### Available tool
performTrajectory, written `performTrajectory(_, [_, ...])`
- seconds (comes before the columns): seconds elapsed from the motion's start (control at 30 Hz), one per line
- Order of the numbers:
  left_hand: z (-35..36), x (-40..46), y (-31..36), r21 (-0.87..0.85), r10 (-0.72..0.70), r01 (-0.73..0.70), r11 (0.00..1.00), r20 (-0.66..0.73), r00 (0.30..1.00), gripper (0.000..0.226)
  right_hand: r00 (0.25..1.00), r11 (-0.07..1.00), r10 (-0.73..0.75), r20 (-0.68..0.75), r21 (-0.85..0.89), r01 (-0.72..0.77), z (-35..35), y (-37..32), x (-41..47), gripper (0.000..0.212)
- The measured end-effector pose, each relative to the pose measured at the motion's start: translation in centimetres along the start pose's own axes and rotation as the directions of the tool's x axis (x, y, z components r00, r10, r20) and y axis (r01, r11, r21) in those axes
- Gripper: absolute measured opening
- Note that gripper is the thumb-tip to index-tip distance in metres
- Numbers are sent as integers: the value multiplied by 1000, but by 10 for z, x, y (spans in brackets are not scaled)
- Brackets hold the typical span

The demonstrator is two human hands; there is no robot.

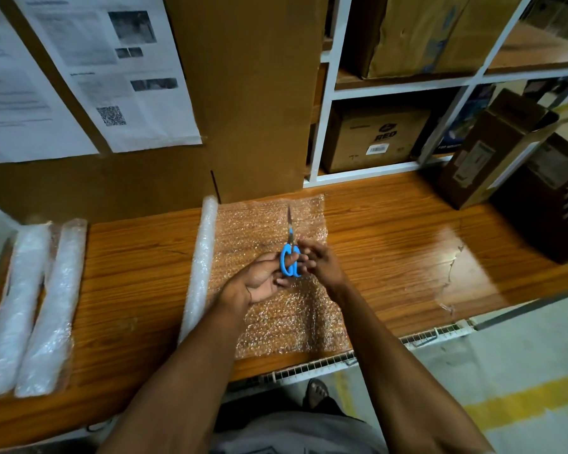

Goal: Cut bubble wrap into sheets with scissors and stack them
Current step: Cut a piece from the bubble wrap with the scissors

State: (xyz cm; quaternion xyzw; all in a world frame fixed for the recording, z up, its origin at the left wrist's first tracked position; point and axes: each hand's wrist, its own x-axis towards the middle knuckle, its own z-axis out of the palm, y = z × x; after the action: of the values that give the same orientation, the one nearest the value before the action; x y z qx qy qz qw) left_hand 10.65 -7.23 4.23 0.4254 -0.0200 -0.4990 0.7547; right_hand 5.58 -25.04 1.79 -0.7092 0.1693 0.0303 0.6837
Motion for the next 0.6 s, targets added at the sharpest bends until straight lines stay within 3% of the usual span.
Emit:
performTrajectory(0.07, [-15, -9, -8, 93, -23, 36, 995, -133, 991, 30, 997, 935, -68, -25, -351, 55, 7, 28, -13, 36])
performTrajectory(0.13, [-32, -20, -19, 215, -45, 105, 971, -266, 963, 44, 994, 810, -108, 9, -580, 93, 17, 46, -32, 49])
performTrajectory(0.2, [-51, -33, -32, 270, -53, 160, 949, -365, 930, 54, 988, 717, -133, 78, -680, 150, 29, 60, -52, 70])
performTrajectory(0.27, [-65, -46, -45, 278, -60, 194, 941, -428, 902, 46, 958, 542, -209, 194, -793, 279, 39, 81, -65, 76])
performTrajectory(0.37, [-76, -65, -60, 263, -90, 240, 935, -477, 875, 30, 904, 365, -260, 341, -832, 418, 50, 108, -83, 85])
performTrajectory(0.47, [-78, -79, -75, 253, -90, 242, 937, -492, 866, 26, 866, 316, -296, 402, -815, 486, 58, 121, -99, 78])
performTrajectory(0.6, [-76, -96, -87, 233, -97, 246, 941, -509, 855, 25, 875, 298, -277, 396, -831, 470, 63, 122, -107, 50])
